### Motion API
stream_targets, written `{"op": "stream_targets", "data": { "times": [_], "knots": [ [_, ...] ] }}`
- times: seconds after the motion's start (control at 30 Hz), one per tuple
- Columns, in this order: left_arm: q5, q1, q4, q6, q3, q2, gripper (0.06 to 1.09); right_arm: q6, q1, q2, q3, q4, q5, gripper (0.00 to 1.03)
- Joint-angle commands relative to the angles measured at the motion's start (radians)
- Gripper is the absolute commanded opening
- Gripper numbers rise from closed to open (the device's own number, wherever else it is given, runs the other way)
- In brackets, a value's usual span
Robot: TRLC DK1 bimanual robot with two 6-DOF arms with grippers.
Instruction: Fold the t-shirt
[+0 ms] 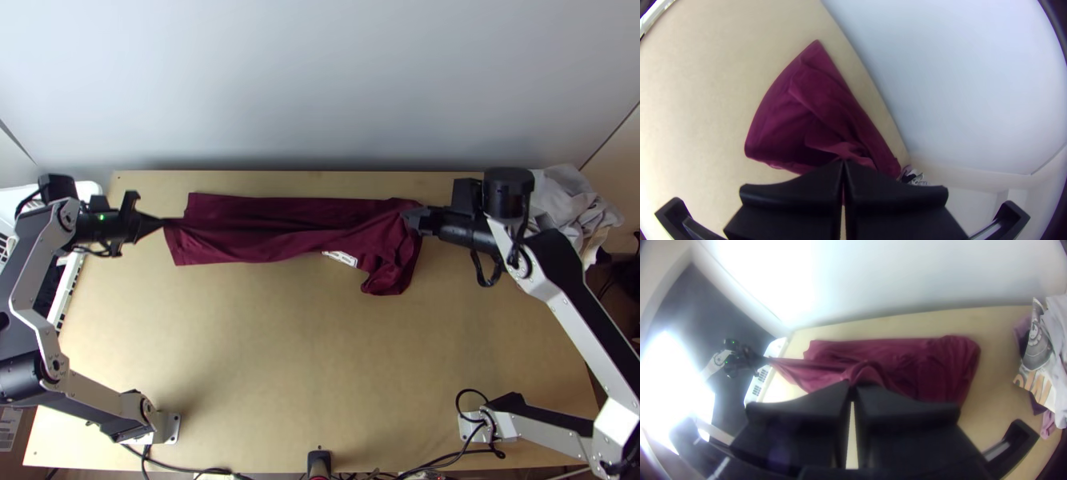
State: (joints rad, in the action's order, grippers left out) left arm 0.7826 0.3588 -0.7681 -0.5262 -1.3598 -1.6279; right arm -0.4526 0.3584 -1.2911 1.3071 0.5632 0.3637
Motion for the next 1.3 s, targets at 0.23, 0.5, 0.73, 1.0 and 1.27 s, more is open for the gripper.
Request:
{"op": "stream_targets", "data": {
  "times": [0.23,0.5,0.73,1.0,1.27],
  "knots": [
    [-0.046,-0.052,0.087,-0.120,-0.266,-0.290,0.09,-0.009,-0.113,-0.220,0.006,-0.217,-0.003,0.03],
    [-0.126,-0.046,0.085,-0.089,-0.377,-0.463,0.09,0.037,-0.168,-0.333,-0.045,-0.289,-0.003,0.03],
    [-0.174,-0.075,0.078,-0.106,-0.470,-0.567,0.09,0.035,-0.179,-0.445,-0.039,-0.352,-0.035,0.03],
    [-0.192,-0.093,0.070,-0.090,-0.486,-0.622,0.09,0.058,-0.170,-0.527,-0.043,-0.342,-0.077,0.03],
    [-0.192,-0.096,0.023,-0.044,-0.498,-0.638,0.10,0.124,-0.131,-0.550,-0.085,-0.249,-0.103,0.03]
  ]
}}
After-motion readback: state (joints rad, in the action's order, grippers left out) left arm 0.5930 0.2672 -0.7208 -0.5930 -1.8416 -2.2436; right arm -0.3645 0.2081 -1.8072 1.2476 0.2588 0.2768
